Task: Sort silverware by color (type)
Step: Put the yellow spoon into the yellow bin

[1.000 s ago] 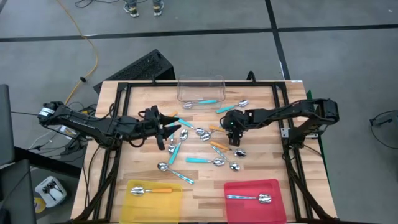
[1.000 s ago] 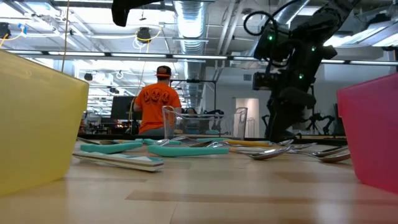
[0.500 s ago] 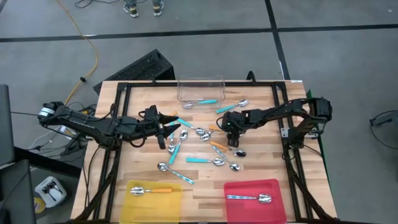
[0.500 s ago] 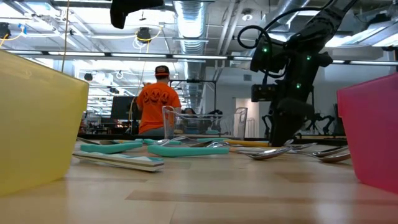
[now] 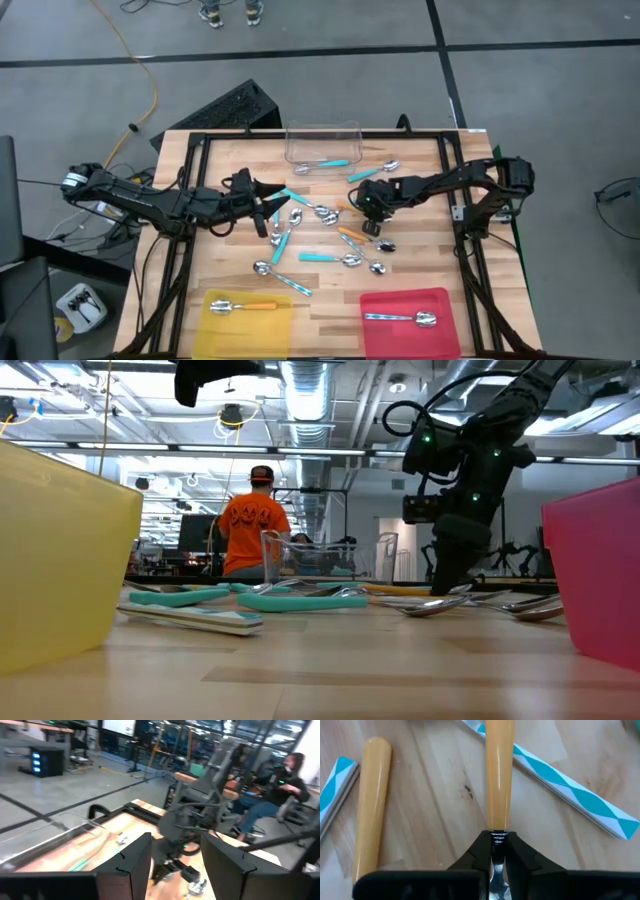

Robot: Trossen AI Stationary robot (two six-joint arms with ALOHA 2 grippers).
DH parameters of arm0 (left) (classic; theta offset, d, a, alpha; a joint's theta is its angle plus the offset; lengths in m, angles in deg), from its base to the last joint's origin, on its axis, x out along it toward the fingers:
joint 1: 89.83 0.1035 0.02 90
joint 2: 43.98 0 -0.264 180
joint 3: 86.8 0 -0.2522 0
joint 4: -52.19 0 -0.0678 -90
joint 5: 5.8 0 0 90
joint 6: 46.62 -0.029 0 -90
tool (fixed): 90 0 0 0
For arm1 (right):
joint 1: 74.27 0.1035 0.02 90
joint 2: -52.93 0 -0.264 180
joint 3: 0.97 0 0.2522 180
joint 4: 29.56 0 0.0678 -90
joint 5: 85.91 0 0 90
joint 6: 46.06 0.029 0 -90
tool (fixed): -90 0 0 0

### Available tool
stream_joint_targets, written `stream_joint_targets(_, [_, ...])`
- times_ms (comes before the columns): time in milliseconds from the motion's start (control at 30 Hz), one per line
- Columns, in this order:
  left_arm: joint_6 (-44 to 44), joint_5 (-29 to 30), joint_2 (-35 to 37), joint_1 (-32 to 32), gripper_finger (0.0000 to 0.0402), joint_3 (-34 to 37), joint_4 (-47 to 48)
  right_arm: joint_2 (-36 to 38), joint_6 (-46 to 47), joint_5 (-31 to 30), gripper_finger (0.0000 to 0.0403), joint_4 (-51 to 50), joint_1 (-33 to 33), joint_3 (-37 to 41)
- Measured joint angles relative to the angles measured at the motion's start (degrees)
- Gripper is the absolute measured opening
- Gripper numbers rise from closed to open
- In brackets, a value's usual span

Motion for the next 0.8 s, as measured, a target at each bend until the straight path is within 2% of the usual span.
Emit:
stream_joint_targets(100, [0.0, 1.83, 0.0, 0.0, 0.0155, 0.0, 0.83, 3.08, 0.66, -0.31, 0.0054, -0.87, 0.37, 0.16])
stream_joint_targets(233, [0.03, 1.5, 0.0, 0.0, 0.0155, 0.0, 2.34, 8.75, 2.07, -0.55, 0.0054, -0.62, 0.96, 0.03])
stream_joint_targets(400, [0.23, -2.22, 0.0, 0.65, 0.0155, 0.0, 4.51, 15.16, 3.15, -0.37, 0.0054, 4.52, 2.89, 0.0])
stream_joint_targets(600, [0.86, -3.19, -0.04, 2.76, 0.0155, 0.85, 0.91, 18.23, 1.98, -0.72, 0.0054, 20.53, 6.52, -0.08])
stream_joint_targets(800, [0.33, -7.74, -0.04, 4.42, 0.0155, 2.48, -4.63, 15.54, -2.1, -0.87, 0.0054, 41.13, 10.18, -0.15])
